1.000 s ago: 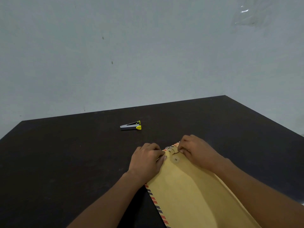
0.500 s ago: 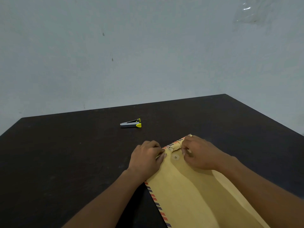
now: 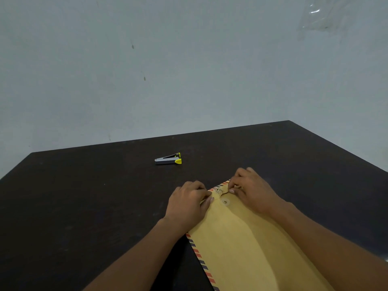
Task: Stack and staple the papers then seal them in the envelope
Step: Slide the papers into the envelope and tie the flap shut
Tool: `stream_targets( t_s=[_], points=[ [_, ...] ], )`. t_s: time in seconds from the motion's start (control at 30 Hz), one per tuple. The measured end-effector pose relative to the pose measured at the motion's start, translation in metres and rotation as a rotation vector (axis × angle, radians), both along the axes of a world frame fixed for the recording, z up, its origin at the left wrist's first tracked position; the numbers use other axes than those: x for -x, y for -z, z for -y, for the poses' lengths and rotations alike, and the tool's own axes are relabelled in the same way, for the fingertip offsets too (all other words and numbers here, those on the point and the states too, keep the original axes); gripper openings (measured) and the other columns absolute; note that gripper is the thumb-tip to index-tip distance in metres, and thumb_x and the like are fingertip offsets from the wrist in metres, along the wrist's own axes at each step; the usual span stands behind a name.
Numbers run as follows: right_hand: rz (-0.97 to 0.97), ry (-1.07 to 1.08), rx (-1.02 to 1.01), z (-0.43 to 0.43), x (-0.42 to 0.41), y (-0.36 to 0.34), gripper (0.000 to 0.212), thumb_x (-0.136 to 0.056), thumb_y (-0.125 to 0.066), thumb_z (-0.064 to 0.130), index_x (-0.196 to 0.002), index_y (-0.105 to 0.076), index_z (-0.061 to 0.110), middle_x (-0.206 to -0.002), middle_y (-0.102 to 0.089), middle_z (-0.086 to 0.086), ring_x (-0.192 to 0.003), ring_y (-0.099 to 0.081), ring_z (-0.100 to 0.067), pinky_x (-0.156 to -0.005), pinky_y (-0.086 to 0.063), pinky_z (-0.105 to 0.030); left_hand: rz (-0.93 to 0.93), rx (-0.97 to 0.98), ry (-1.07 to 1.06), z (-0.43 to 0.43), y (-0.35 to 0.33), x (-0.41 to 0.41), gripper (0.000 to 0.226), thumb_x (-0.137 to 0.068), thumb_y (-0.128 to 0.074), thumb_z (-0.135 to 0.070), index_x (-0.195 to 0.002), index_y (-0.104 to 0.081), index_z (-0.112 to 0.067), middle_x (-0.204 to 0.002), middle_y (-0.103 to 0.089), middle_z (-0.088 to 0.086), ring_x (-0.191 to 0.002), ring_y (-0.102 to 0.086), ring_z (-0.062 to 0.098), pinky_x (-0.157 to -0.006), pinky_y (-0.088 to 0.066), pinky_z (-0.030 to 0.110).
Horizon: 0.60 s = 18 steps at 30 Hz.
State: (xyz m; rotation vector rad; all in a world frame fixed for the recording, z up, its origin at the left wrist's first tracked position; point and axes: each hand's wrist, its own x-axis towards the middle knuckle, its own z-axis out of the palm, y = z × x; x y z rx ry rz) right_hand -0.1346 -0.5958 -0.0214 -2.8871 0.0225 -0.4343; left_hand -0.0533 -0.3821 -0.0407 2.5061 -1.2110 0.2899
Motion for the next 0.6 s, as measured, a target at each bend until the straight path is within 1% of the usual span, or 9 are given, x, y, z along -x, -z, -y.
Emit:
stream_targets(
  t_s=[0.07, 0.17, 0.23, 0.37, 0.43, 0.5, 0.6],
  points=[
    [-0.013, -0.009, 0.091, -0.003, 0.0, 0.005, 0.013, -0.099, -0.048, 0.028, -0.093, -0.059, 0.028, -0.096, -0.047, 0.014, -0.09, -0.038, -0.01, -0.08, -0.045, -0.034, -0.002, 0.002, -0.001, 0.0, 0.0, 0.0, 0.037, -0.1, -0.046, -0.048, -0.125, -0.067, -0.03, -0.124, -0.057, -0.014, -0.114, -0.051, 0.009, -0.089, -0.043, 0.03],
    [-0.066, -0.013, 0.115, -0.002, 0.004, 0.007, 0.013, -0.098, -0.042, 0.023, -0.091, -0.051, 0.03, -0.098, -0.043, 0.012, -0.093, -0.038, -0.012, -0.083, -0.043, -0.034, 0.0, 0.006, -0.007, 0.0, 0.001, 0.0, 0.037, -0.1, -0.046, -0.048, -0.125, -0.068, -0.031, -0.124, -0.057, -0.014, -0.115, -0.051, 0.009, -0.088, -0.041, 0.03],
    [-0.083, -0.02, 0.107, 0.0, 0.01, 0.005, 0.013, -0.097, -0.039, 0.027, -0.093, -0.051, 0.03, -0.1, -0.041, 0.013, -0.095, -0.036, -0.01, -0.084, -0.041, -0.032, 0.002, -0.001, -0.006, 0.0, 0.001, -0.001, 0.037, -0.1, -0.046, -0.048, -0.126, -0.067, -0.031, -0.125, -0.057, -0.014, -0.115, -0.05, 0.009, -0.088, -0.041, 0.029],
    [-0.134, 0.001, 0.122, 0.003, 0.021, 0.0, 0.031, -0.096, -0.033, 0.037, -0.096, -0.061, 0.026, -0.1, -0.042, 0.011, -0.095, -0.036, -0.011, -0.084, -0.039, -0.031, 0.003, -0.001, -0.005, 0.001, 0.001, -0.001, 0.037, -0.1, -0.046, -0.048, -0.125, -0.067, -0.031, -0.124, -0.057, -0.014, -0.114, -0.05, 0.009, -0.088, -0.041, 0.029],
    [-0.147, 0.012, 0.128, 0.004, 0.024, -0.001, 0.033, -0.098, -0.034, 0.038, -0.096, -0.065, 0.025, -0.099, -0.043, 0.011, -0.095, -0.037, -0.01, -0.084, -0.04, -0.032, 0.0, 0.001, -0.004, 0.001, 0.001, -0.001, 0.036, -0.1, -0.046, -0.048, -0.124, -0.068, -0.031, -0.123, -0.058, -0.014, -0.114, -0.051, 0.009, -0.088, -0.042, 0.03],
    [-0.16, 0.018, 0.12, 0.002, 0.026, -0.002, 0.032, -0.099, -0.036, 0.039, -0.095, -0.064, 0.026, -0.098, -0.044, 0.012, -0.094, -0.037, -0.01, -0.084, -0.04, -0.032, 0.002, 0.0, -0.004, 0.001, 0.001, 0.0, 0.036, -0.1, -0.046, -0.047, -0.125, -0.068, -0.03, -0.123, -0.057, -0.014, -0.113, -0.051, 0.009, -0.088, -0.042, 0.03],
    [-0.205, 0.011, 0.104, 0.001, 0.032, -0.004, 0.03, -0.099, -0.038, 0.041, -0.083, -0.058, 0.025, -0.097, -0.046, 0.012, -0.093, -0.038, -0.009, -0.084, -0.04, -0.031, 0.001, -0.007, -0.004, 0.001, 0.001, 0.0, 0.036, -0.101, -0.046, -0.047, -0.125, -0.067, -0.031, -0.124, -0.057, -0.014, -0.113, -0.051, 0.009, -0.087, -0.041, 0.029]
  ],
)
